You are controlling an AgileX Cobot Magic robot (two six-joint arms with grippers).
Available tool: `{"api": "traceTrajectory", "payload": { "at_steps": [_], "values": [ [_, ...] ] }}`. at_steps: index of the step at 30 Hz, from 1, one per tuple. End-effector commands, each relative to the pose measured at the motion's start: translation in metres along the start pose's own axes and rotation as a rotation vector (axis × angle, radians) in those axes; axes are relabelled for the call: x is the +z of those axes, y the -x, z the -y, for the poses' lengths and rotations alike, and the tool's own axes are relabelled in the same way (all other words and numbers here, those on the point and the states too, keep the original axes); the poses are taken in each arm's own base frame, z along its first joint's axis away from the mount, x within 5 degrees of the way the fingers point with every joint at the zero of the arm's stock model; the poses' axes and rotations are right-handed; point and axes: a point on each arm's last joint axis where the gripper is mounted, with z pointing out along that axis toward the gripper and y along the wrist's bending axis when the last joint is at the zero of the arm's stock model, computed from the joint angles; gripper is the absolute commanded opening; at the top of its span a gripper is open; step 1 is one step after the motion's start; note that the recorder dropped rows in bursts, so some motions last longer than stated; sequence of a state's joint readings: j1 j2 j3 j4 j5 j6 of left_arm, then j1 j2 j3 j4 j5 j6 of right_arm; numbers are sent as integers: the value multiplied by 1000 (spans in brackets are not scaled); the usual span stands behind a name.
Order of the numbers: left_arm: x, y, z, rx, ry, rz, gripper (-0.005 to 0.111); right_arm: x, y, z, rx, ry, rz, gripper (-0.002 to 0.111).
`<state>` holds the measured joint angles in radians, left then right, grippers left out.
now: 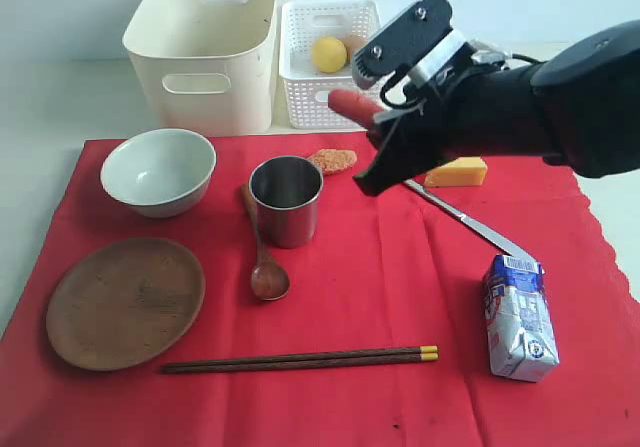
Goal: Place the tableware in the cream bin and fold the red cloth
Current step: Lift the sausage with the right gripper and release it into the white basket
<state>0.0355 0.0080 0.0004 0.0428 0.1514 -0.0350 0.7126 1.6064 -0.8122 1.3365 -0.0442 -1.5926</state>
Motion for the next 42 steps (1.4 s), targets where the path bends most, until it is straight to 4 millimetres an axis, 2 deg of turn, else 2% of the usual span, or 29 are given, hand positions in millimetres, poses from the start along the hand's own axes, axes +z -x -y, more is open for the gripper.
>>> {"api": "traceTrajectory", "payload": {
  "at_steps": [1, 6, 12, 15, 20, 27, 31, 36, 42],
  "values": [
    [0, 1, 0, -5, 2, 7, 0, 6, 17, 12, 48, -105, 37, 0],
    [0, 1, 0, -5, 2, 7, 0, 27, 29, 22, 49, -180, 41, 0],
    [0, 1, 0, -5, 2, 7, 0, 70, 48, 33, 44, -190, 53, 0],
    [0, 1, 0, -5, 2, 7, 0, 92, 58, 50, 70, -201, 74, 0],
    [0, 1, 0, -5, 2, 7, 0, 120, 71, 75, 152, -198, 120, 0],
    [0, 1, 0, -5, 2, 7, 0, 155, 62, 77, 157, -208, 97, 0],
    [0, 1, 0, -5, 2, 7, 0, 163, 55, 76, 156, -226, 77, 0],
    [0, 1, 0, -5, 2, 7, 0, 168, 47, 81, 172, -334, 56, 14],
    [0, 1, 0, -5, 2, 7, 0, 177, 39, 76, 162, -330, 31, 34]
  ]
}}
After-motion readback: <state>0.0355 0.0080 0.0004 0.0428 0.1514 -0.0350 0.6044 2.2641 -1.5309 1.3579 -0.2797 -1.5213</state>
